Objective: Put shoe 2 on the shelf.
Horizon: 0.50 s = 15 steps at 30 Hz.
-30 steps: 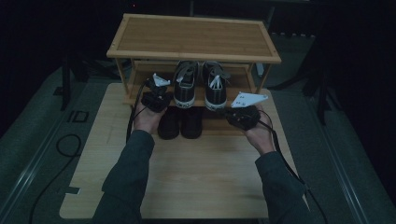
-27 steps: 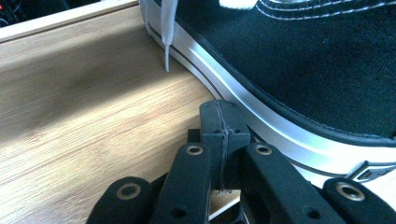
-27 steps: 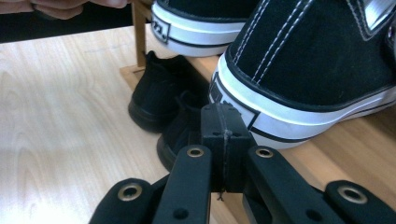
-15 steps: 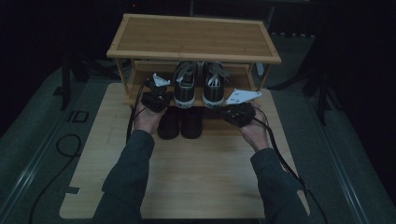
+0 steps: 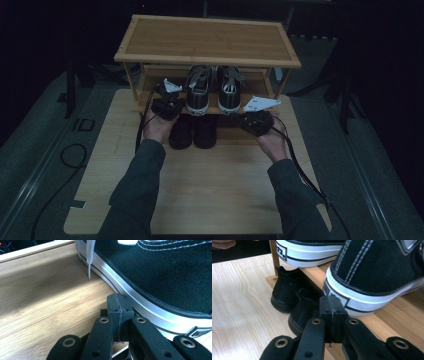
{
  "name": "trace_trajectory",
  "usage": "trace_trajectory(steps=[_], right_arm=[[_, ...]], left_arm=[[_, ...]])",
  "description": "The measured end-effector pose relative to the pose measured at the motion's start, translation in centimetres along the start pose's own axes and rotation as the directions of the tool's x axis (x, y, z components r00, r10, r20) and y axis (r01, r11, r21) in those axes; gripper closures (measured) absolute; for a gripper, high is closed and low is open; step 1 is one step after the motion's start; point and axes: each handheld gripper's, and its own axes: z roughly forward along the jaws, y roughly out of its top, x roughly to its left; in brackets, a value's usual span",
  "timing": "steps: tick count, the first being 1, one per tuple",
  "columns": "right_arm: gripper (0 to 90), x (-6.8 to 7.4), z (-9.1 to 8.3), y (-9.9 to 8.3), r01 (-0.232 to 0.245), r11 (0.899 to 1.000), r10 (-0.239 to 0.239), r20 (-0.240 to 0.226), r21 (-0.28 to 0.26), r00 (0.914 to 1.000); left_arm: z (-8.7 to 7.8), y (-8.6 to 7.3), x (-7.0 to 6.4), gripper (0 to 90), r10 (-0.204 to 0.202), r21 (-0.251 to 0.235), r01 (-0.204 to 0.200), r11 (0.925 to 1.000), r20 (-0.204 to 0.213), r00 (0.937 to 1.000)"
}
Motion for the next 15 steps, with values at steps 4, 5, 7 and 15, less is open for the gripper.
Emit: trace_trajectory(steps=[4,5,7,15], right_arm=[[90.0,-0.3,-0.7,0.0,0.011,1.0,-0.011,-0.002,0.012,0.9999],[90.0,-0.7,-1.4,-0.2,0.011,1.0,-0.011,0.012,0.009,0.9999],[90.0,-1.3,-1.9,-0.4,0.001,1.0,-0.002,0.027,0.009,0.9996],[90.0,-3.7,-2.7,-1.3,-0.07,0.997,0.069,0.136,0.007,0.9883]], left_arm=[[0.0,0.0,0.0,90.0,-0.007,0.0,0.007,1.0,-0.002,1.0],[0.0,0.1,0.0,90.0,-0.006,0.0,0.006,1.0,0.0,1.0],[0.0,0.1,0.1,90.0,-0.016,-0.001,0.016,0.9999,0.004,0.9999],[0.1,0.2,0.2,90.0,-0.019,0.006,0.019,0.9998,0.014,0.9997]])
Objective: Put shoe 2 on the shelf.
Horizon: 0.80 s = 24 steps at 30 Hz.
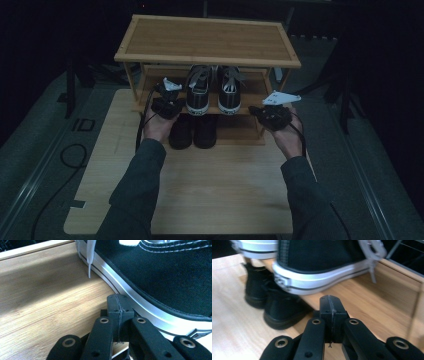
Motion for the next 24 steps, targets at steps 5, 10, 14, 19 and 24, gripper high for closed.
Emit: trace_trajectory(steps=[5,10,14,19,24], right_arm=[[90.0,-0.9,0.1,0.0,-0.033,0.999,0.033,0.034,0.007,0.9989],[90.0,-1.8,0.7,-0.1,-0.059,0.998,0.057,0.077,0.031,0.9954],[90.0,-2.2,1.1,-0.2,-0.079,0.996,0.075,0.101,0.045,0.9921],[90.0,-2.4,1.5,-0.1,-0.101,0.994,0.095,0.113,0.052,0.9891],[90.0,-2.6,1.8,0.0,-0.115,0.992,0.107,0.118,0.06,0.9872]], left_arm=[[0.0,0.1,0.0,90.0,-0.004,0.002,0.004,1.0,-0.002,1.0],[0.1,0.1,-0.1,90.0,-0.008,-0.001,0.008,1.0,-0.007,0.9999],[0.2,0.2,-0.2,90.0,-0.01,0.002,0.01,1.0,-0.011,0.9999],[0.4,0.3,-0.2,90.0,-0.013,0.001,0.013,0.9999,-0.015,0.9998],[0.6,0.4,-0.3,90.0,-0.016,0.002,0.016,0.9999,-0.016,0.9997]])
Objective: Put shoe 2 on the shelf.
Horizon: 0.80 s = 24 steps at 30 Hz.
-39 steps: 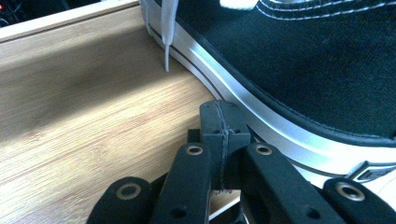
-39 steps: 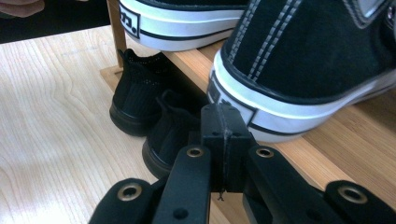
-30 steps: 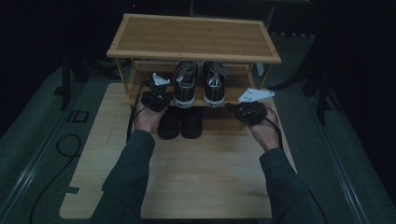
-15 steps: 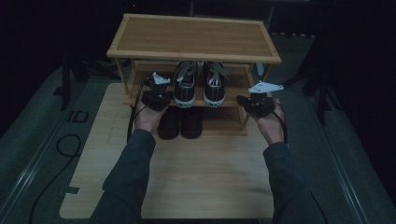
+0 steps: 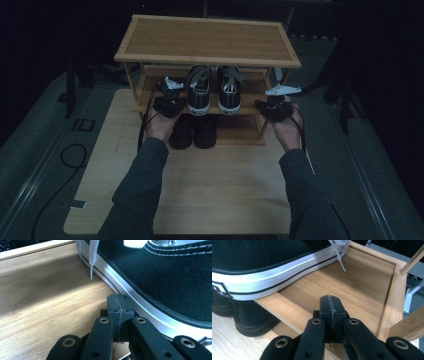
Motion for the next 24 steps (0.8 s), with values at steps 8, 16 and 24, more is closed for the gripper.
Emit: trace_trajectory(steps=[8,16,24], right_arm=[[90.0,0.1,0.0,0.2,-0.037,0.999,0.037,-0.021,0.008,0.9991],[90.0,0.1,-0.1,0.3,-0.052,0.999,0.052,-0.029,0.016,0.9982],[90.0,0.4,-0.4,0.3,-0.045,0.999,0.046,-0.047,0.016,0.9978]], left_arm=[[0.6,0.5,-0.2,90.0,0.0,0.007,0.001,1.0,-0.009,1.0],[1.2,1.0,-0.3,90.0,-0.005,0.019,0.005,0.9998,-0.021,0.9998],[1.7,1.5,-1.2,90.0,0.02,0.033,-0.019,0.9993,-0.032,0.9993]])
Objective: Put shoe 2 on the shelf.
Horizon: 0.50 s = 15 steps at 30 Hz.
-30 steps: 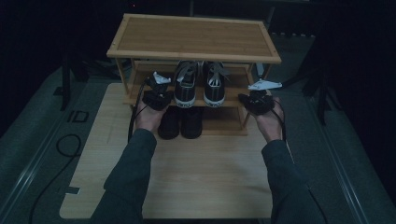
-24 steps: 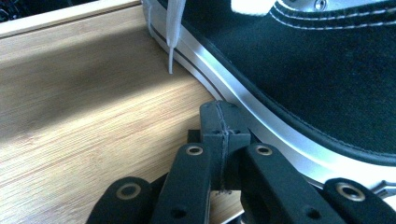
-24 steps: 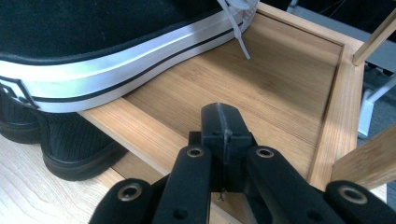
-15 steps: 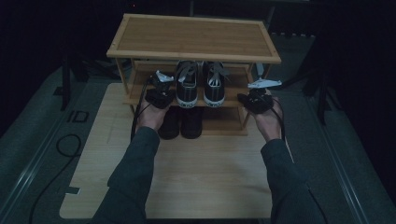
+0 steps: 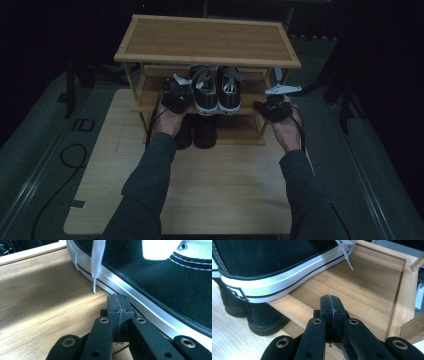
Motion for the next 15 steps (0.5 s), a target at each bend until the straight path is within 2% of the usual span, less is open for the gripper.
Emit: trace_trajectory(steps=[5,6,10,13,15], right_arm=[[90.0,0.05,0.05,0.02,0.011,1.0,-0.011,0.01,0.001,0.9999],[90.0,-0.32,0.59,0.17,0.002,1.0,-0.003,0.046,0.022,0.9989],[90.0,-0.39,0.67,0.27,-0.003,0.999,0.001,0.048,0.032,0.9989],[90.0,-0.32,0.64,0.21,-0.026,0.999,0.025,0.048,0.028,0.9986],[90.0,-0.36,0.6,0.19,-0.028,0.999,0.027,0.045,0.029,0.9986]], left_arm=[[0.0,-0.01,0.05,90.0,-0.004,-0.002,0.004,1.0,0.005,1.0],[-0.01,-0.05,0.21,90.0,-0.009,-0.003,0.009,1.0,0.012,0.9999],[0.11,0.13,0.24,90.0,0.001,0.004,-0.001,1.0,0.011,0.9999],[0.15,0.27,0.14,90.0,0.01,0.012,-0.01,0.9999,0.0,1.0],[0.23,0.3,0.07,90.0,0.005,0.009,-0.005,0.9999,-0.005,1.0]])
